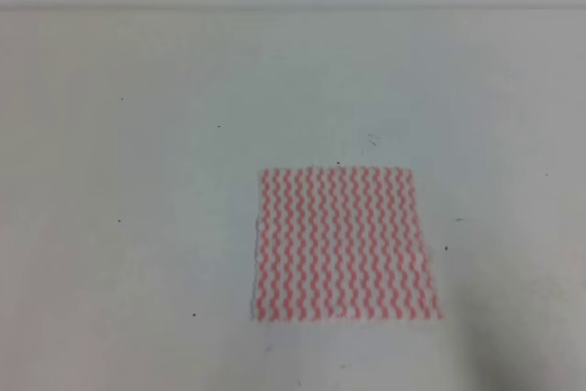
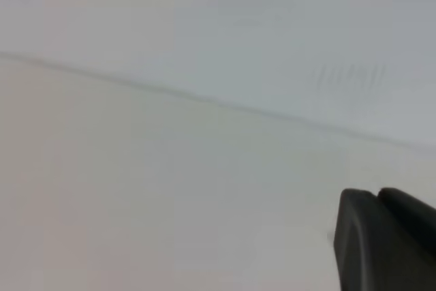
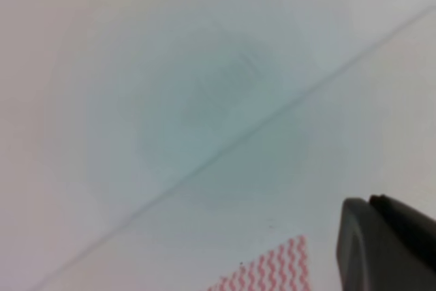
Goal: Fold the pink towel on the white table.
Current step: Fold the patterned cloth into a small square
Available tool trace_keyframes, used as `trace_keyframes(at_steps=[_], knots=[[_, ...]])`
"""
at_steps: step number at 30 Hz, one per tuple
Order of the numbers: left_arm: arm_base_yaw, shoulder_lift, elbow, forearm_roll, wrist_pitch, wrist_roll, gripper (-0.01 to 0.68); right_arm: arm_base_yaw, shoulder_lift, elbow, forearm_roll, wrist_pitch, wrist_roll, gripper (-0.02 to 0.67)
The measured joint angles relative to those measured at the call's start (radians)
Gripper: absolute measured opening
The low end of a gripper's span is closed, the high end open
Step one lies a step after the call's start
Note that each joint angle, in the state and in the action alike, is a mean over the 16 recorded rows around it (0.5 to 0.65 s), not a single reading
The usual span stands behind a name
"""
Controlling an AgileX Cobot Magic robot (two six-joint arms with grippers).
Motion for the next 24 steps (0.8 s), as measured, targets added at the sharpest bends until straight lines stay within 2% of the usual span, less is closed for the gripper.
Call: trace_keyframes(at_steps=[4,10,18,24], knots=[[0.000,0.000,0.002,-0.071,-0.044,-0.009,-0.005,0.000,0.002,-0.002,0.111,-0.024,0.000,-0.022],[0.000,0.001,0.000,-0.146,-0.087,-0.023,-0.005,0.000,0.002,-0.002,0.171,-0.033,-0.002,-0.022],[0.000,0.046,-0.051,-0.168,-0.058,-0.030,-0.004,0.000,0.019,-0.043,0.156,-0.009,-0.005,-0.022],[-0.002,0.185,-0.171,-0.170,0.035,-0.025,-0.004,0.000,0.106,-0.138,0.095,0.082,-0.005,-0.022]])
